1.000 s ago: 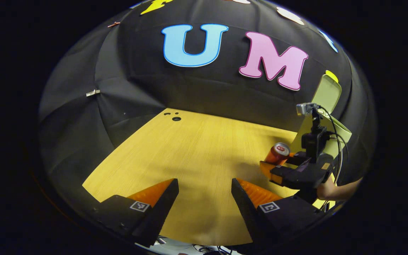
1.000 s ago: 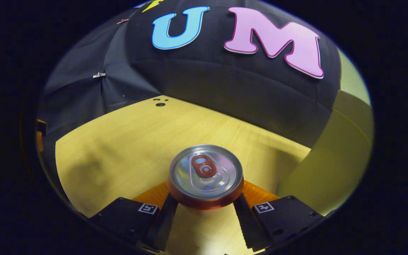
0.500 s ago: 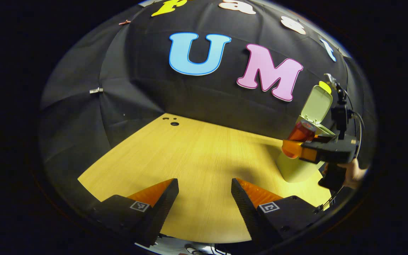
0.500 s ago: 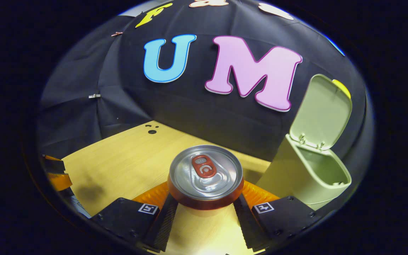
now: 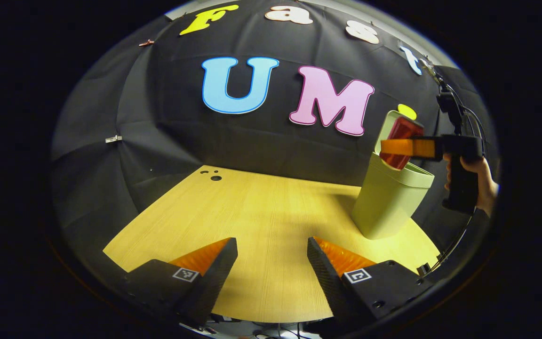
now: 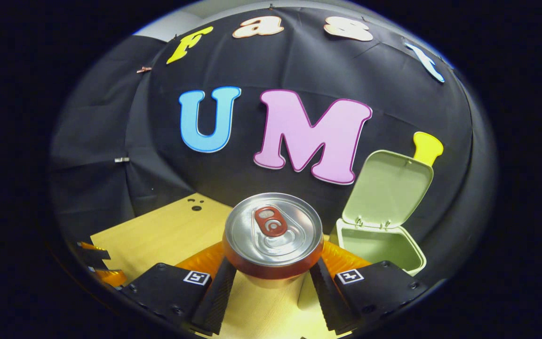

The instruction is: Press the lid of the desktop garbage bin to open it, pick up the crumpled paper on the desktop and throw it into the bin, then pick up the pop can on the desktop and drop it into the bin, and finally close the garbage bin lid.

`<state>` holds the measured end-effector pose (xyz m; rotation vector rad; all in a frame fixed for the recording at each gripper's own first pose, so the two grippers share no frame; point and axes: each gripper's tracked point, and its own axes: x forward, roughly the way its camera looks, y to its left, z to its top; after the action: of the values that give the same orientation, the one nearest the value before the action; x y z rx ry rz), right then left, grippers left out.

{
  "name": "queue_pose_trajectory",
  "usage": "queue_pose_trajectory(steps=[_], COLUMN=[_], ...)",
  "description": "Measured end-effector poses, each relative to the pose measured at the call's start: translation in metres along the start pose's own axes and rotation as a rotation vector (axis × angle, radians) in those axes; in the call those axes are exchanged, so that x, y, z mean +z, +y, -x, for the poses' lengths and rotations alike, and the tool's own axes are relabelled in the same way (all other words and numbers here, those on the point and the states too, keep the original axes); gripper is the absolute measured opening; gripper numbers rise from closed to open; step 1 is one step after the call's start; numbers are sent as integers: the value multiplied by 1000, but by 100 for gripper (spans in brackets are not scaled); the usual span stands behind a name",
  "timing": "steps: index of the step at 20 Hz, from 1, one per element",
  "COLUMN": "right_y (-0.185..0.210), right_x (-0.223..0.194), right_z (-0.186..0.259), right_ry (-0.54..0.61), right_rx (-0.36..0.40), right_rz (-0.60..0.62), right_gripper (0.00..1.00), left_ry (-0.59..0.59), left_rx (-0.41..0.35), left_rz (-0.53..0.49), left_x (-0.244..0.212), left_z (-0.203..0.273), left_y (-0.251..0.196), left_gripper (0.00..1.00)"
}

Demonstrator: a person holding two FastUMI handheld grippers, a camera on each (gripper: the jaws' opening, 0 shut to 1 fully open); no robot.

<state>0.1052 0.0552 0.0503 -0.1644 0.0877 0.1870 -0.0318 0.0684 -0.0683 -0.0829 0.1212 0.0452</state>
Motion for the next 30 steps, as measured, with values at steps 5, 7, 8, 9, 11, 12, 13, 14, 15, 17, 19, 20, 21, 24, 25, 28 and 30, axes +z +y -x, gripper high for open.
queue_pose_trajectory(steps=[5,7,8,9,11,12,13,14,15,17,19,20,21,24,25,28,30], right_y=[-59,-90,-105,-119,-146,-158,-169,-179,-187,-202,-214,-217,-220,-229,-231,-232,-231], right_x=[29,29,27,24,15,11,7,3,-2,-15,-29,-36,-44,-68,-75,-91,-99], right_z=[-9,-13,-15,-16,-22,-24,-25,-28,-30,-32,-36,-37,-39,-44,-46,-50,-51], right_ry=[-43,-48,-46,-41,-35,-31,-28,-22,-14,5,29,42,59,114,128,166,189], right_rx=[-17,-42,-55,-67,-92,-102,-115,-125,-130,-142,-152,-151,-153,-164,-168,-168,-167], right_rz=[-3,-16,-24,-36,-53,-56,-61,-67,-71,-60,-36,-29,-24,-34,-32,-40,-65], right_gripper=[82,82,82,82,82,82,82,82,82,82,82,82,82,83,83,83,84], left_ry=[27,32,33,32,32,36,42,48,55,72,85,93,101,137,152,187,200], left_rx=[39,38,42,45,43,40,41,44,40,26,17,13,12,20,28,38,47], left_rz=[14,33,33,31,23,19,13,11,14,25,22,17,10,-3,-2,14,19], left_x=[-3,-2,-1,1,1,0,-3,-5,-8,-11,-14,-15,-18,-30,-35,-48,-52], left_z=[-26,-36,-40,-44,-54,-58,-62,-67,-72,-82,-92,-96,-99,-104,-104,-104,-103], left_y=[-18,-33,-39,-46,-63,-72,-78,-84,-91,-105,-113,-116,-117,-115,-112,-107,-102], left_gripper=[96,96,96,96,96,96,96,96,96,96,96,96,96,96,96,96,96])
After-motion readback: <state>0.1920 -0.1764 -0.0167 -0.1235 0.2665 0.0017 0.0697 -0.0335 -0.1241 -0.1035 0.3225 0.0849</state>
